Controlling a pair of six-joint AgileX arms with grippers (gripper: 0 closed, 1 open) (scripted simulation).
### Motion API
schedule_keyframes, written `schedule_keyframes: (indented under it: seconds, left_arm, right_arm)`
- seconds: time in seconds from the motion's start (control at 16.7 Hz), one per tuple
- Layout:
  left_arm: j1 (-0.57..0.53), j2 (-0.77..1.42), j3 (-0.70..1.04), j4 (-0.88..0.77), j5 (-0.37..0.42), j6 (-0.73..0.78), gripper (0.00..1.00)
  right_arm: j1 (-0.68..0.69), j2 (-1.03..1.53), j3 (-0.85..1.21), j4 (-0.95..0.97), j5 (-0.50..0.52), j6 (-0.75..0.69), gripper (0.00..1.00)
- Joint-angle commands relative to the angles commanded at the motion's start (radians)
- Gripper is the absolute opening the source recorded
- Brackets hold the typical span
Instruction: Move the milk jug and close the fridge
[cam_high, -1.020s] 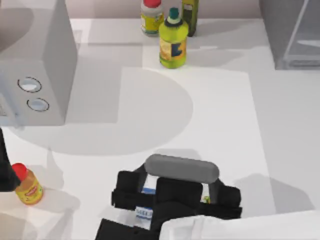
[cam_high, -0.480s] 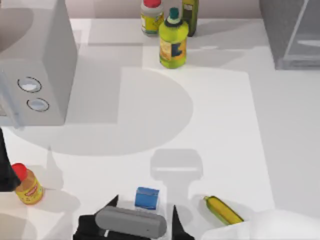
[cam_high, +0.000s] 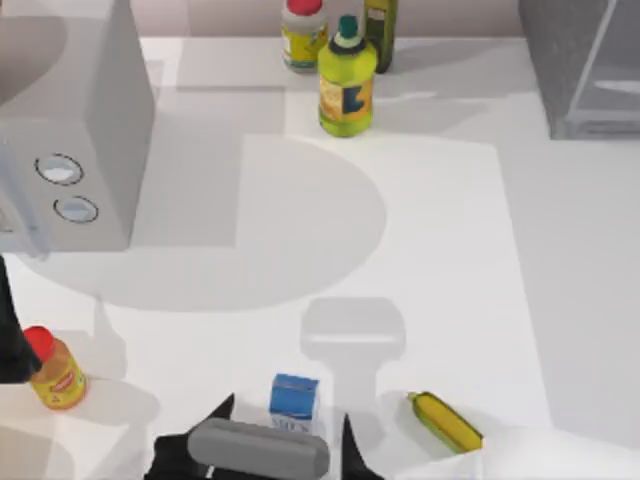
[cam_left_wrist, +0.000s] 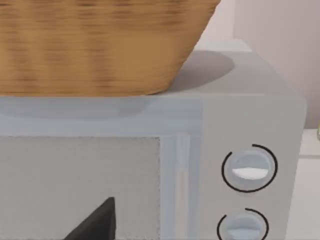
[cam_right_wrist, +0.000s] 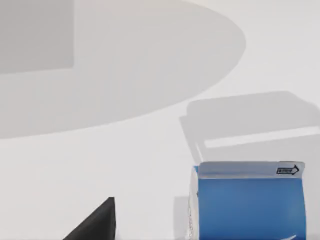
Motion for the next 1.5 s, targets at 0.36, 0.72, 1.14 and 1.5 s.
schedule_keyframes:
  seconds: [0.36,0.72,1.14,1.5]
  left_arm:
    - [0.000,0.000,0.000,0.000,0.000,0.000,1.00]
    - [0.000,0.000,0.000,0.000,0.000,0.000,1.00]
    - [0.000,0.000,0.000,0.000,0.000,0.000,1.00]
    - [0.000,0.000,0.000,0.000,0.000,0.000,1.00]
  right_arm:
    - [-0.061,-0.030,-0.085,0.259,0.015,-0.200,1.00]
    - [-0.087,-0.042,-0.120,0.348,0.018,-0.282,1.00]
    - [-0.087,-0.042,-0.120,0.348,0.018,-0.282,0.55]
    - [-0.087,-0.042,-0.120,0.348,0.018,-0.282,0.10]
